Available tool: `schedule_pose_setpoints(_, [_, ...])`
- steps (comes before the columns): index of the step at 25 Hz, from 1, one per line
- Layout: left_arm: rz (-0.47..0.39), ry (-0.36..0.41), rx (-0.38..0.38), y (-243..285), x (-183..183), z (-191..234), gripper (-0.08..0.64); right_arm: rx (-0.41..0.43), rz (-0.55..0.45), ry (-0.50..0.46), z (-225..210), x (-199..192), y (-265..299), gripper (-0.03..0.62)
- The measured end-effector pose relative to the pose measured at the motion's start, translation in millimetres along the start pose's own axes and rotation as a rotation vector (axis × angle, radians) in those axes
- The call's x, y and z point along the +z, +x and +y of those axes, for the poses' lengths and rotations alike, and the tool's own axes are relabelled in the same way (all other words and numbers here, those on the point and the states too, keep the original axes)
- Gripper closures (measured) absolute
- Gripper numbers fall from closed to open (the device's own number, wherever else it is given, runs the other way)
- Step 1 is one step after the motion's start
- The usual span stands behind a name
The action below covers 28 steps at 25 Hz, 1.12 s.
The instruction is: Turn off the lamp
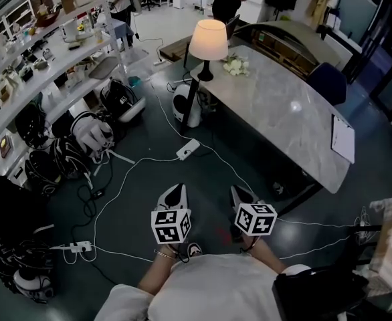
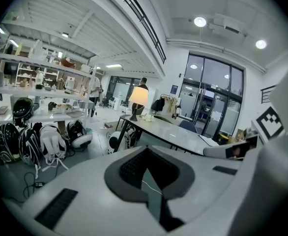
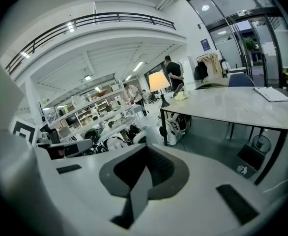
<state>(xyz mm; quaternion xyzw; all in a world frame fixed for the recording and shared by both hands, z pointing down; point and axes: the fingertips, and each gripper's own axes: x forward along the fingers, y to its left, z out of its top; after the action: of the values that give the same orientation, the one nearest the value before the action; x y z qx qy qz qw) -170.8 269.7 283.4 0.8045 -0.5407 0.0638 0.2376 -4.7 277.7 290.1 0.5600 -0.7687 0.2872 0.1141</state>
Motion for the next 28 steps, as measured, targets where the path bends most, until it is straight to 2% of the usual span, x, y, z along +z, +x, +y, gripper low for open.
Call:
schedule_pose_setpoints(12, [0.023, -0.058, 0.034, 17, 1, 40, 0.566, -0.044, 0.034, 0.006, -8, 13, 33, 0.594])
schedule_pose_setpoints(18, [0.04, -0.085, 0.089, 39, 3, 67, 0.566, -0.035, 0.031, 0.029, -17, 26, 69, 0.594])
schedule_pose_setpoints(28, [0.006, -0.077, 0.105, 128, 58, 80, 0.566, -0.002, 0.063, 0.007, -46, 80, 146, 0.594])
